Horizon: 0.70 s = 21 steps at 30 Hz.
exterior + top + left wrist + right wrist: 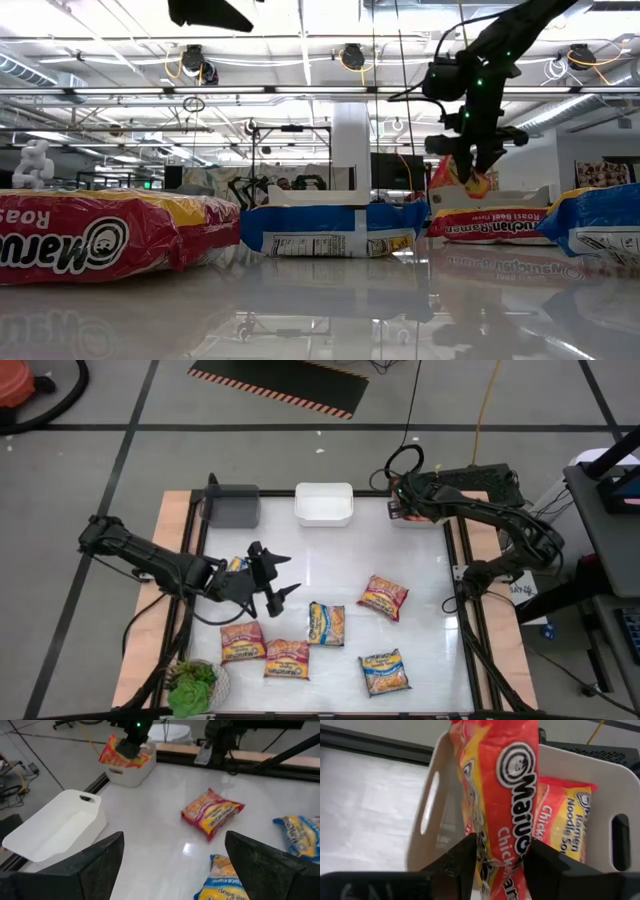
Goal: Sort Maruchan noodles
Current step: Put the orange noodle pack into the gray bin
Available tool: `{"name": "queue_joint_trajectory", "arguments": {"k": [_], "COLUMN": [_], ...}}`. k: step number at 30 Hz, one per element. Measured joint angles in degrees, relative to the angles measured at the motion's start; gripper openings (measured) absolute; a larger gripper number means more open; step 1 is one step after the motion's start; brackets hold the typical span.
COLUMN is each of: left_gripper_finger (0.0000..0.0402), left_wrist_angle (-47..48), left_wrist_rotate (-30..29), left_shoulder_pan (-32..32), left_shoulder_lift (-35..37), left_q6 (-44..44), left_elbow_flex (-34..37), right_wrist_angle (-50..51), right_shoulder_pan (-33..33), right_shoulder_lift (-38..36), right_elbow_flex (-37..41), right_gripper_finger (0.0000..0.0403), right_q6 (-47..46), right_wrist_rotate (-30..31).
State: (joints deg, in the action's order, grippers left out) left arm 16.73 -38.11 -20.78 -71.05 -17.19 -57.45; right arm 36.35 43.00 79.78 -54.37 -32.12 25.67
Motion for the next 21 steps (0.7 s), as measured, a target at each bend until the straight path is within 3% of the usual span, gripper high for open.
{"name": "queue_joint_trajectory", "arguments": {"k": [21], "left_gripper_finger": [0.0351], "left_wrist_angle": [1.1], "left_wrist_rotate": [0.0], "left_shoulder_pan": [-0.8], "left_shoulder_lift": [0.1], "left_q6": [-3.9], "left_elbow_flex": [0.0], "right_wrist_angle": [1.9], "right_shoulder_pan": [-2.3], "right_shoulder_lift": [-3.7], "right_elbow_flex": [0.0], "right_gripper_finger": [0.0139], "right_q6": [0.9], "right_wrist_rotate": [1.5]}}
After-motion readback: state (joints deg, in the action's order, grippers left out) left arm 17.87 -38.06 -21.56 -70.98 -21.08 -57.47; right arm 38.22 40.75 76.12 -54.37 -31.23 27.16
